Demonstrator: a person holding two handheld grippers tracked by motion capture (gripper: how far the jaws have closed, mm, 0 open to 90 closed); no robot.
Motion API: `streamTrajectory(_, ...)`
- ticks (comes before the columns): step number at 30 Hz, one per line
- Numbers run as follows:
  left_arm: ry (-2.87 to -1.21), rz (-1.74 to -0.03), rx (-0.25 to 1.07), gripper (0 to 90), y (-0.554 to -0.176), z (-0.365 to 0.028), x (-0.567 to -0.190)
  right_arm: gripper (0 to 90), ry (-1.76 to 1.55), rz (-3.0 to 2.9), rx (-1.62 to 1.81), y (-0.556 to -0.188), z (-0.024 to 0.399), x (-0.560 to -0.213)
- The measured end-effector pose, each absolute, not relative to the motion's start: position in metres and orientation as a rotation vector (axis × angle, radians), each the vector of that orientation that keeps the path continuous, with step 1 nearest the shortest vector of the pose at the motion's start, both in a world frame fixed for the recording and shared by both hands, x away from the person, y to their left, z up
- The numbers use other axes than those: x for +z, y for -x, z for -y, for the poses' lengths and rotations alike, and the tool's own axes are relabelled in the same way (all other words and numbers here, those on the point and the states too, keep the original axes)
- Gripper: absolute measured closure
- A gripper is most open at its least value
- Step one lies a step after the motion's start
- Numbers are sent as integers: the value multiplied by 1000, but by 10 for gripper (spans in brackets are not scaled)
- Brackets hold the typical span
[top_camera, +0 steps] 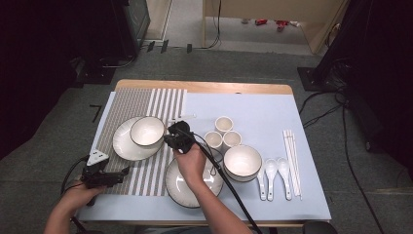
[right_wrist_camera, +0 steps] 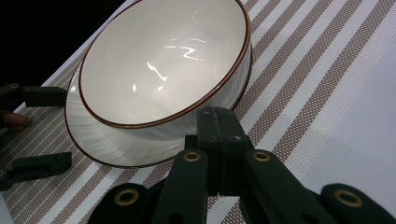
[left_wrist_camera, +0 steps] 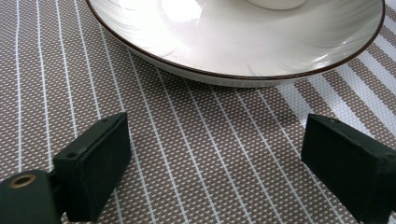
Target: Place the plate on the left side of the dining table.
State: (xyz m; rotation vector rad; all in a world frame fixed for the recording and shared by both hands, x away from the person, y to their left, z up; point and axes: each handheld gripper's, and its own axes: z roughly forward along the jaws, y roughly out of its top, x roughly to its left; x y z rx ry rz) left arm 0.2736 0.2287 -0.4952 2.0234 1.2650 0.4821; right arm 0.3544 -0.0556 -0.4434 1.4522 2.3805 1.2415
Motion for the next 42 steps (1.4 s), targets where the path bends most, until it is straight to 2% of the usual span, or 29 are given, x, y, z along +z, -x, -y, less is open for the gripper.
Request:
streamTrajectory(20,-2025,-1264,483,85,-274,-229,-495,898,-1448,-2380,1233,-365,42,-446)
streamTrajectory(29,-2022,-1266,482,86,-274,-229,-495,877,-1440,-2392,1221,-368,35,-445)
streamTrajectory(32,-2022,-1266,483,85,-274,-229,-495,846,-1447,-2379,1218,-370,36,-446)
streamTrajectory(42,-2022,-1266,482,85,-274,-229,-495,847,-1452,-2361,1191,-372,33,-447)
